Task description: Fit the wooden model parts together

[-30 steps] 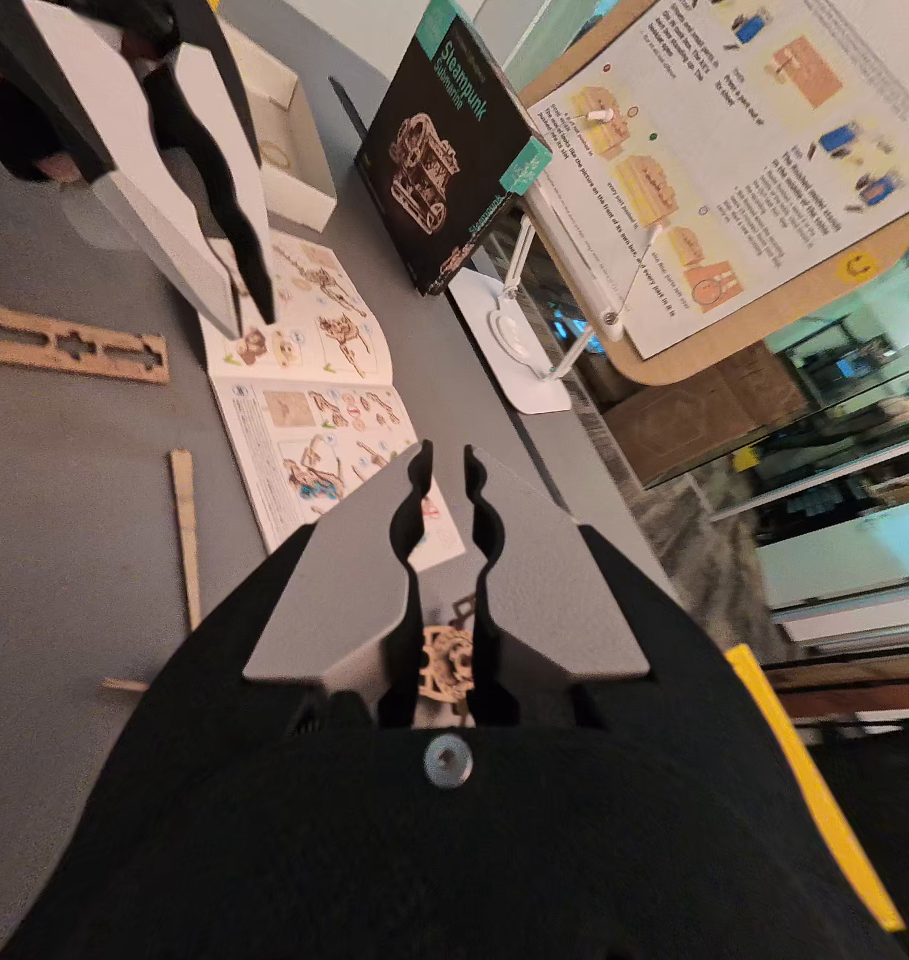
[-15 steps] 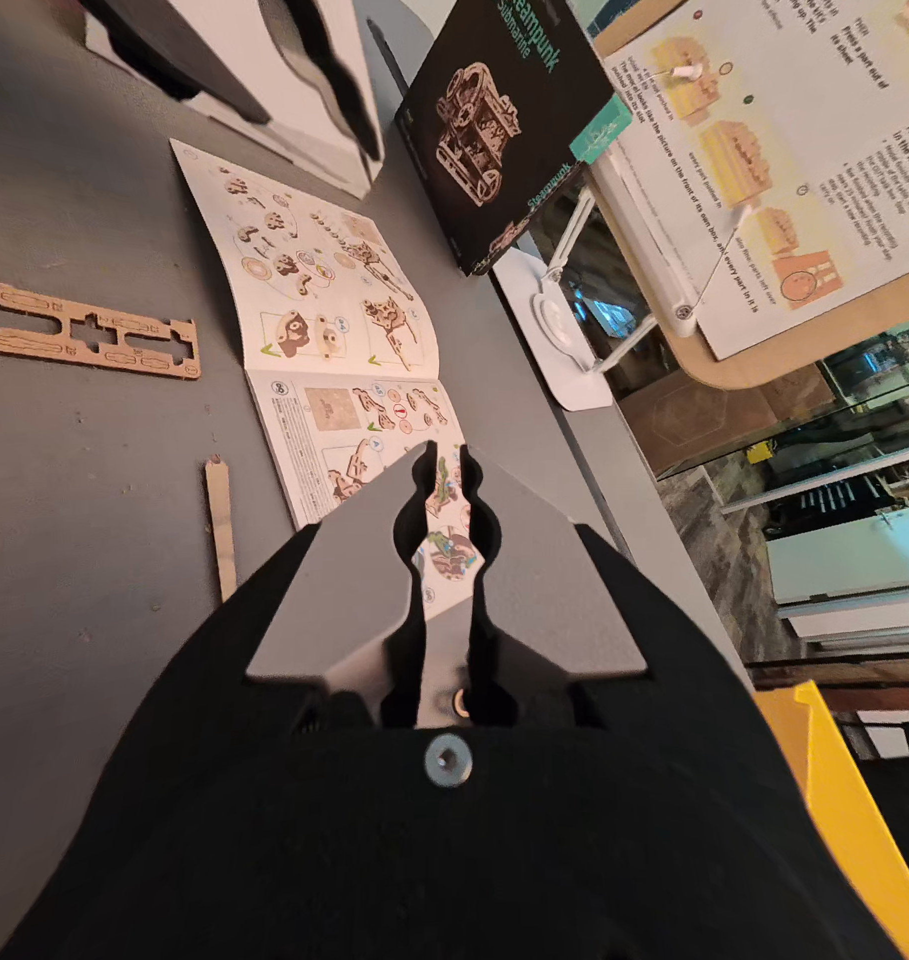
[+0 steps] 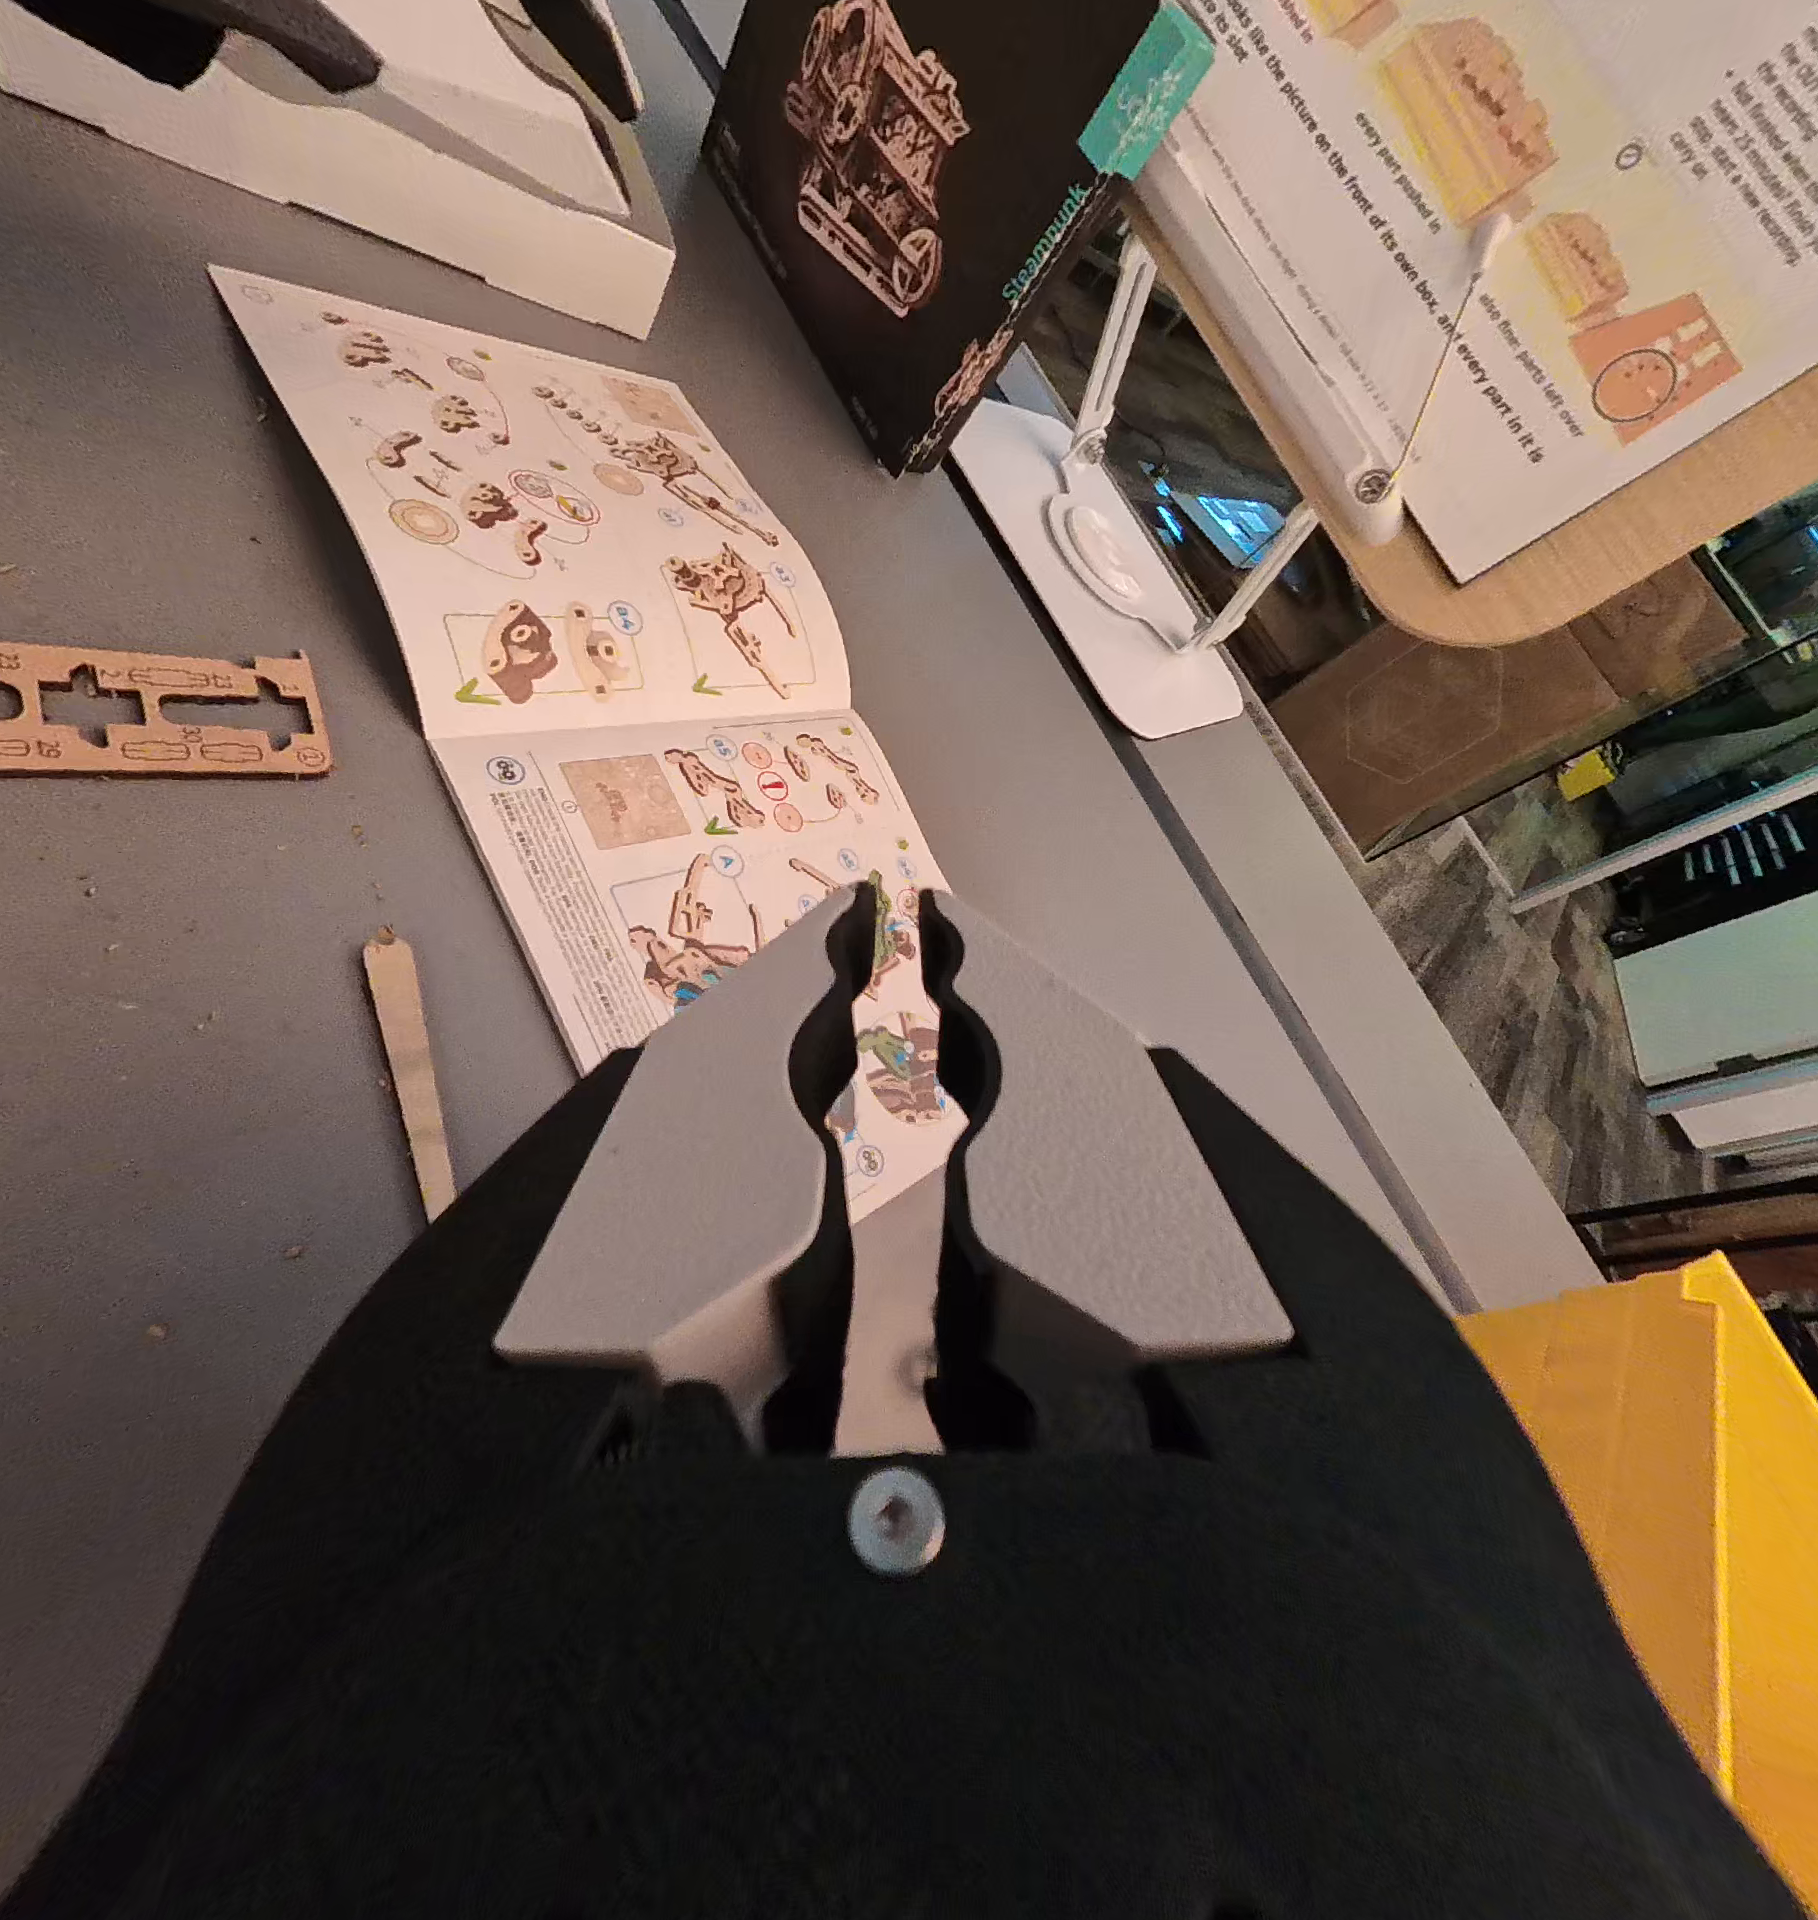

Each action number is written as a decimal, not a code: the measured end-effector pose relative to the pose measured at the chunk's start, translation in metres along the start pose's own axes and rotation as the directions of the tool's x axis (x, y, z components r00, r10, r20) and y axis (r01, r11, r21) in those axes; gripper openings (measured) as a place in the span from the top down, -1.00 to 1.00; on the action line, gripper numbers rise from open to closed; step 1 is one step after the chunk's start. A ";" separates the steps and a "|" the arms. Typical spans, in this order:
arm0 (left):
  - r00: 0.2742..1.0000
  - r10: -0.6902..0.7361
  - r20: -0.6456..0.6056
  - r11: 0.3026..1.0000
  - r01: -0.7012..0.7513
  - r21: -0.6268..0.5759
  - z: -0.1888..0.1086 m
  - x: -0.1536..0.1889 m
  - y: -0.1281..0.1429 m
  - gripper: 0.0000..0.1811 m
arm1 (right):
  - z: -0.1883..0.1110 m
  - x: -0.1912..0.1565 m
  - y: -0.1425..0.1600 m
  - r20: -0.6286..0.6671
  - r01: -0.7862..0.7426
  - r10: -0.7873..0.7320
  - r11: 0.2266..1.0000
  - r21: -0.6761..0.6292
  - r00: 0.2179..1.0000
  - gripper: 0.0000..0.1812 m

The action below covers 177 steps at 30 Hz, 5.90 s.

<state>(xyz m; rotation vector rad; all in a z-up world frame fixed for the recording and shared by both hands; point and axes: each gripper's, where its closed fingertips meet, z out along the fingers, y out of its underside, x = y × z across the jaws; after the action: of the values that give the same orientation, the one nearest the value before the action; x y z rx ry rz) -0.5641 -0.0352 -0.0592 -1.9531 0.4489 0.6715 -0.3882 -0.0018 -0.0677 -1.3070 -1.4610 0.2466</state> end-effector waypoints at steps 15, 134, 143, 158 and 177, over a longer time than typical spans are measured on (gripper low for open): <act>0.867 -0.487 -0.110 0.861 0.497 0.107 -0.009 -0.073 0.013 0.60 | -0.003 0.016 0.005 -0.038 -0.111 0.112 0.994 0.015 0.993 0.93; 0.822 -0.569 -0.019 0.813 0.566 0.134 0.000 -0.088 0.033 0.51 | -0.015 0.018 -0.014 -0.031 -0.355 0.362 0.926 0.127 0.932 1.00; 0.823 -0.567 -0.023 0.814 0.565 0.133 0.000 -0.087 0.032 0.51 | -0.020 0.030 -0.016 -0.092 -0.347 0.365 0.923 0.166 0.926 0.76; 0.826 -0.563 -0.031 0.817 0.561 0.133 0.001 -0.085 0.031 0.53 | -0.014 0.012 -0.017 -0.008 -0.348 0.351 0.930 0.121 0.936 1.00; 0.830 -0.557 -0.038 0.819 0.556 0.138 0.001 -0.083 0.029 0.53 | -0.024 0.030 -0.019 -0.050 -0.391 0.407 0.900 0.193 0.912 0.97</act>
<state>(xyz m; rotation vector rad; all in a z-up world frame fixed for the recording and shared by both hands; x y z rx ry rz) -0.6456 -0.0455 -0.0271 -1.8155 -0.0914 0.2510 -0.3739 0.0035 -0.0275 -1.4410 -1.0561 0.5695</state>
